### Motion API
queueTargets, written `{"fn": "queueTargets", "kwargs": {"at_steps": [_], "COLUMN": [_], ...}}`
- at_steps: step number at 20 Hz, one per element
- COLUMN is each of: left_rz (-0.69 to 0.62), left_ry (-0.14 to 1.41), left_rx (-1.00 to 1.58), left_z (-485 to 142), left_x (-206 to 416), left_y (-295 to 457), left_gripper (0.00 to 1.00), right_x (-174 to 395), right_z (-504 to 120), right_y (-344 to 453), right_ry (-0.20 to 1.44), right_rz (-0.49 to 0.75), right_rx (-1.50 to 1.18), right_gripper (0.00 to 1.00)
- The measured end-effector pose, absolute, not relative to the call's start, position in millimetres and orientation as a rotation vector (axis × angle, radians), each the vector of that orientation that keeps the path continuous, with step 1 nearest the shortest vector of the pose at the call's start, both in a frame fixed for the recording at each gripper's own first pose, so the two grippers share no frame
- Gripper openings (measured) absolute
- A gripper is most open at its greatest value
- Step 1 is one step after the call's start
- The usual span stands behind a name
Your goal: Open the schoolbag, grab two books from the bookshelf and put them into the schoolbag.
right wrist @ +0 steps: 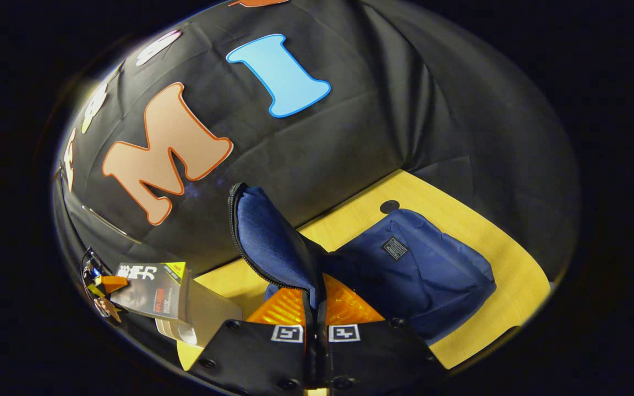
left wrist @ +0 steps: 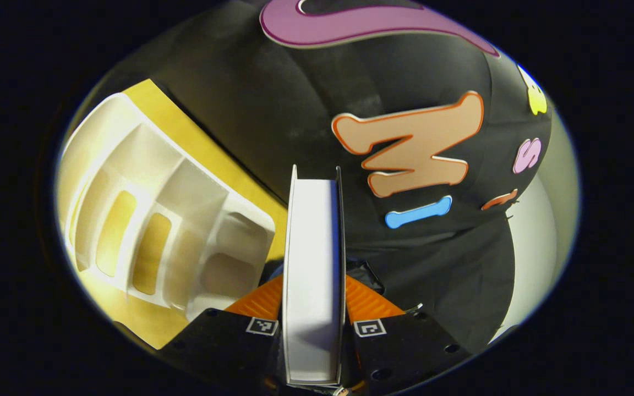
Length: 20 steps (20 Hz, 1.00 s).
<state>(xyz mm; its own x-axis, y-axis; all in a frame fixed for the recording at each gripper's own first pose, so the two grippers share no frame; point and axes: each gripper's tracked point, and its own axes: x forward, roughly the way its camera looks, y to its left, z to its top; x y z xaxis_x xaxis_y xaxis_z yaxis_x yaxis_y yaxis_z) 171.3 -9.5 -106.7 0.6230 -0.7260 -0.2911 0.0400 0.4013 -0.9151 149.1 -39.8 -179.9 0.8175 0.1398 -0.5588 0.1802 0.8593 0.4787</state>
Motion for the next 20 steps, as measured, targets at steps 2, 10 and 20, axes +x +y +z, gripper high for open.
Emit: {"fn": "queueTargets", "kwargs": {"at_steps": [2, 10, 20], "left_rz": [-0.543, -0.555, -0.563], "left_ry": [0.811, 0.905, 1.006], "left_rx": [-1.041, -1.045, -1.057], "left_z": [-123, -161, -213], "left_x": [172, 180, 169], "left_y": [-33, -117, -234], "left_gripper": [0.35, 0.35, 0.36], "right_x": [148, 147, 146], "right_z": [-179, -173, -171], "right_y": [-40, -49, -46], "right_ry": [0.622, 0.608, 0.606], "right_rz": [-0.021, -0.035, -0.018], "right_rx": [0.548, 0.589, 0.584], "right_gripper": [0.03, 0.03, 0.03]}}
